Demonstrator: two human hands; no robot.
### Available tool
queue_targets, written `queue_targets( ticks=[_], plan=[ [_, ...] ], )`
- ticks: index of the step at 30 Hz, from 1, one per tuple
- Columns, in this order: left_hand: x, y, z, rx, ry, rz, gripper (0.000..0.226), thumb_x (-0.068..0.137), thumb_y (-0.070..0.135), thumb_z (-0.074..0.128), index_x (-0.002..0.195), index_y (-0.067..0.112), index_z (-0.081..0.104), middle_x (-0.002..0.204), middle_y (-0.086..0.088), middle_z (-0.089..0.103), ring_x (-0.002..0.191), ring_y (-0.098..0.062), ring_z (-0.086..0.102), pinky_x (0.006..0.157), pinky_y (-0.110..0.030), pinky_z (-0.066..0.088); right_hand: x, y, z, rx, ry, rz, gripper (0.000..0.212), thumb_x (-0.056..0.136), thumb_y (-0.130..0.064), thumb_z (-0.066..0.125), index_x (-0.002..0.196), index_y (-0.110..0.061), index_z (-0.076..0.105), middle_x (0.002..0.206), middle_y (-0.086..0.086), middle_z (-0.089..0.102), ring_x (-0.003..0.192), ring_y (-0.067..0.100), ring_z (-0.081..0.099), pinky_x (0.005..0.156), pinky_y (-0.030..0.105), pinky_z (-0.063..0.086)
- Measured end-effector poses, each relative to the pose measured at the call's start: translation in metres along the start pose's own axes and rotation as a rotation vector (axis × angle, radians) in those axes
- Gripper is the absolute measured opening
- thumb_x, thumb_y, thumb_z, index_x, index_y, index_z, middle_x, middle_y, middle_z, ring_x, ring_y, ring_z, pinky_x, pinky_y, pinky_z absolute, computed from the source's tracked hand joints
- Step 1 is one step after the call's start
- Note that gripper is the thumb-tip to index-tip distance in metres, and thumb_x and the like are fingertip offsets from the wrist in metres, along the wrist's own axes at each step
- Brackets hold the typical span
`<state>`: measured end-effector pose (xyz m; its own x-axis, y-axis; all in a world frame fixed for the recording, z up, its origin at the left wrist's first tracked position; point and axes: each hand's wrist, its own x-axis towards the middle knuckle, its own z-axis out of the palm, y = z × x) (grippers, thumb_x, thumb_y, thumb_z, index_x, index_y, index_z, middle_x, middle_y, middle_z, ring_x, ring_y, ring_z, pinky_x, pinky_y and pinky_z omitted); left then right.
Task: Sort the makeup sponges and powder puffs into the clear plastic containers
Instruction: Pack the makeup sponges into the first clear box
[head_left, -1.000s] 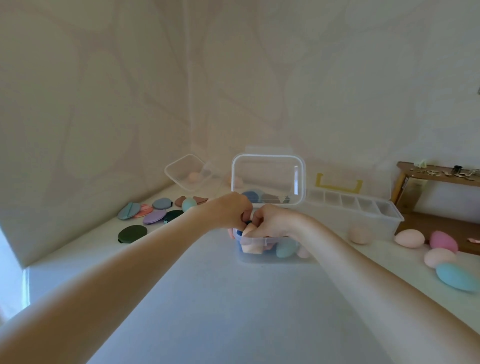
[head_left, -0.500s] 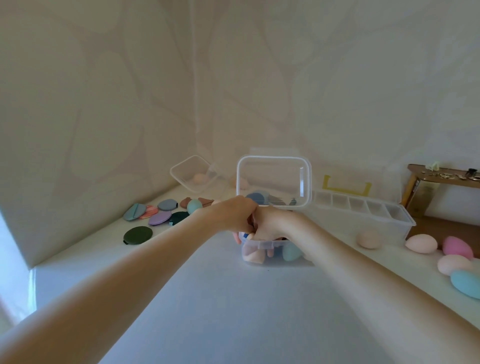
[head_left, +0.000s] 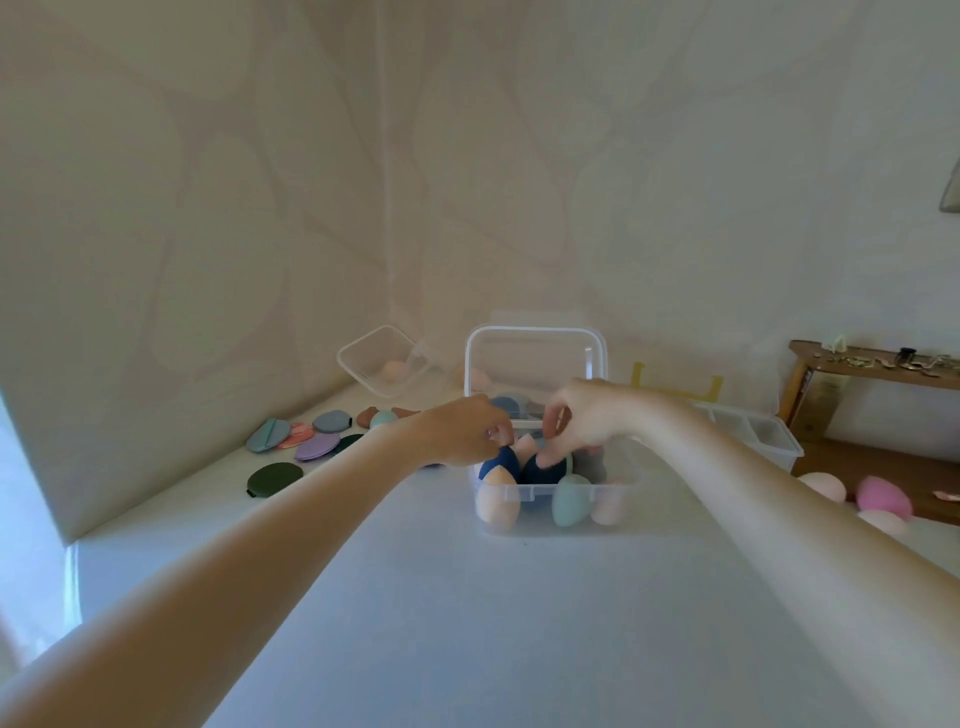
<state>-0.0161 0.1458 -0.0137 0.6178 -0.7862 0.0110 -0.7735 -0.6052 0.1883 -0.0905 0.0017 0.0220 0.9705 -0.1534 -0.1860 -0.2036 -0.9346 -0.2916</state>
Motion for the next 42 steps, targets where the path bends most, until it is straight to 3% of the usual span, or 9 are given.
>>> queue_targets(
  ticks=[4,10,18,24,28,34,36,39,42],
  plan=[
    [0.000,0.010,0.004,-0.032,0.082,0.008,0.031,0.090,0.039,0.052,0.117,0.027,0.058,0.111,0.000,0.048,0.117,-0.022,0.044,0.098,-0.034,0.038,0.002,0.006,0.018,-0.090,-0.047,0.081,0.046,0.077,-0.038,0.073,0.106,-0.009,0.052,0.084,-0.001,0.052,0.067,0.016,0.051,0.056,0.025,0.041],
    [-0.001,0.016,0.013,0.063,0.063,0.031,0.030,0.085,0.038,0.059,0.108,0.020,0.062,0.098,0.000,0.044,0.092,-0.020,0.039,0.079,-0.025,0.027,0.010,0.017,0.030,-0.070,-0.034,0.070,0.045,0.073,-0.031,0.075,0.102,-0.017,0.043,0.100,0.001,0.052,0.088,0.021,0.053,0.065,0.028,0.045],
    [-0.003,0.011,0.019,-0.096,0.123,-0.053,0.029,0.087,0.033,0.058,0.101,0.008,0.066,0.099,-0.007,0.059,0.093,-0.016,0.041,0.060,-0.006,0.018,0.014,0.025,0.045,0.028,0.181,-0.204,0.017,0.079,-0.010,0.063,0.090,-0.019,0.054,0.089,-0.002,0.055,0.077,0.019,0.051,0.070,0.032,0.045],
    [-0.001,0.007,0.023,-0.110,0.143,-0.060,0.024,0.085,0.029,0.061,0.094,0.008,0.066,0.092,-0.003,0.052,0.094,-0.016,0.038,0.075,-0.022,0.029,0.020,0.022,0.045,-0.029,0.148,-0.266,0.022,0.081,-0.003,0.059,0.097,-0.017,0.060,0.089,-0.001,0.053,0.077,0.019,0.048,0.072,0.033,0.044],
    [0.002,0.011,0.020,-0.085,0.098,-0.032,0.030,0.085,0.033,0.060,0.103,0.008,0.060,0.092,-0.002,0.049,0.090,-0.016,0.037,0.069,-0.020,0.026,0.021,0.021,0.046,0.022,0.132,-0.257,0.014,0.085,-0.008,0.055,0.095,-0.016,0.060,0.081,-0.009,0.049,0.071,0.014,0.046,0.068,0.023,0.039],
    [0.020,0.015,0.027,0.017,0.116,-0.075,0.053,0.080,0.045,0.064,0.114,0.009,0.046,0.110,-0.006,0.045,0.108,-0.025,0.038,0.089,-0.034,0.035,0.021,0.022,0.046,-0.034,0.154,-0.243,0.026,0.082,-0.012,0.060,0.107,-0.018,0.056,0.102,-0.002,0.060,0.091,0.020,0.057,0.080,0.029,0.046],
    [0.023,0.015,0.031,0.010,0.132,-0.087,0.052,0.081,0.044,0.063,0.118,0.011,0.046,0.119,-0.007,0.047,0.113,-0.027,0.042,0.096,-0.037,0.036,0.018,0.021,0.045,-0.036,0.183,-0.238,0.030,0.082,-0.014,0.061,0.110,-0.015,0.052,0.100,0.000,0.058,0.090,0.021,0.057,0.074,0.030,0.045],
    [0.023,0.013,0.031,-0.031,0.122,-0.065,0.045,0.081,0.041,0.064,0.113,0.012,0.051,0.109,-0.005,0.047,0.098,-0.022,0.046,0.082,-0.030,0.036,0.014,0.024,0.039,-0.001,0.166,-0.180,0.030,0.080,-0.023,0.068,0.103,-0.015,0.050,0.095,-0.003,0.051,0.085,0.017,0.052,0.065,0.026,0.043],
    [0.022,0.010,0.029,-0.051,0.098,-0.019,0.038,0.081,0.039,0.065,0.108,0.015,0.054,0.100,0.000,0.042,0.089,-0.017,0.044,0.074,-0.025,0.032,0.009,0.032,0.028,0.071,0.071,-0.128,0.030,0.077,-0.024,0.073,0.097,-0.021,0.051,0.099,-0.004,0.053,0.092,0.018,0.056,0.076,0.032,0.052]
  ],
)
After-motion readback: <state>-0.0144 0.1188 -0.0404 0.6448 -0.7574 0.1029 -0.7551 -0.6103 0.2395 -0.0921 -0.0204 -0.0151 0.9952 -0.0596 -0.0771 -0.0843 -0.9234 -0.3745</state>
